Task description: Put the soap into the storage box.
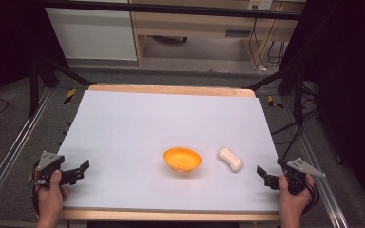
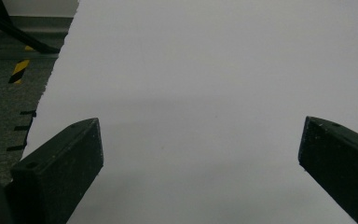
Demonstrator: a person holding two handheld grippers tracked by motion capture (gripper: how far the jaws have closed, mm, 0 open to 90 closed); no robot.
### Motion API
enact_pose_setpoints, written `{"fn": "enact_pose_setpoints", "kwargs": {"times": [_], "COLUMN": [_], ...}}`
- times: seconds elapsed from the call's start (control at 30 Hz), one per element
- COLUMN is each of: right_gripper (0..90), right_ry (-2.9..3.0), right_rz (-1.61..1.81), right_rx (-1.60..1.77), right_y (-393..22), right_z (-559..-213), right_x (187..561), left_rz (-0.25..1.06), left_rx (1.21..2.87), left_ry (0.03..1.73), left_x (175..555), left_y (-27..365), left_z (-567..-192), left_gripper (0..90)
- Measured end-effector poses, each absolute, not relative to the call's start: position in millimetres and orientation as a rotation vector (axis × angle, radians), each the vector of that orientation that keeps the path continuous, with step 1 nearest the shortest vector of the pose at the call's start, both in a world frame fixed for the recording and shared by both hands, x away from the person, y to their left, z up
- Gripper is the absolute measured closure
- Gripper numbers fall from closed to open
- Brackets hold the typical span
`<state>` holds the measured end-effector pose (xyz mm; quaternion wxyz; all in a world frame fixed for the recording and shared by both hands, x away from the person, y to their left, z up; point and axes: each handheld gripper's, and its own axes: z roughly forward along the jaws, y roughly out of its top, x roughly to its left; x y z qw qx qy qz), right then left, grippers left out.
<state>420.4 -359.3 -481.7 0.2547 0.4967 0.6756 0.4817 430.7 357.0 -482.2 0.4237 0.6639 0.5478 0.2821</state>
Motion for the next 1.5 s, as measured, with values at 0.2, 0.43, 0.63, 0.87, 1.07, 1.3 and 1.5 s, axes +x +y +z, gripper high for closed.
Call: {"fn": "enact_pose_setpoints", "kwargs": {"times": [0.2,0.43,0.63,0.87,1.07,1.3,1.5], "right_gripper": [1.6,1.3,2.5,4.8,6.7,8.5,10.5], "right_ry": [1.865,1.969,2.102,2.296,2.401,2.496,2.554], "right_rz": [1.287,1.213,1.036,0.873,0.794,0.712,0.678], "right_rx": [1.338,1.337,1.328,1.252,1.210,1.179,1.148], "right_y": [-357.3,-352.4,-340.3,-321.0,-305.6,-287.8,-274.6], "right_z": [-481.3,-475.5,-464.6,-451.1,-444.7,-441.6,-438.4], "right_x": [421.6,427.7,436.9,454.9,467.1,479.2,487.0], "left_rz": [0.706,0.710,0.711,0.709,0.708,0.706,0.706], "left_rx": [1.657,1.657,1.655,1.656,1.656,1.656,1.656], "left_ry": [1.369,1.367,1.366,1.367,1.366,1.366,1.366], "left_x": [430.1,429.7,429.5,429.6,429.8,429.8,429.9], "left_y": [357.1,356.9,356.9,357.0,357.1,357.1,357.0], "left_z": [-482.2,-482.1,-482.1,-482.0,-482.0,-482.0,-482.1], "left_gripper": [0.0,0.0,0.0,0.0,0.0,0.0,0.0]}}
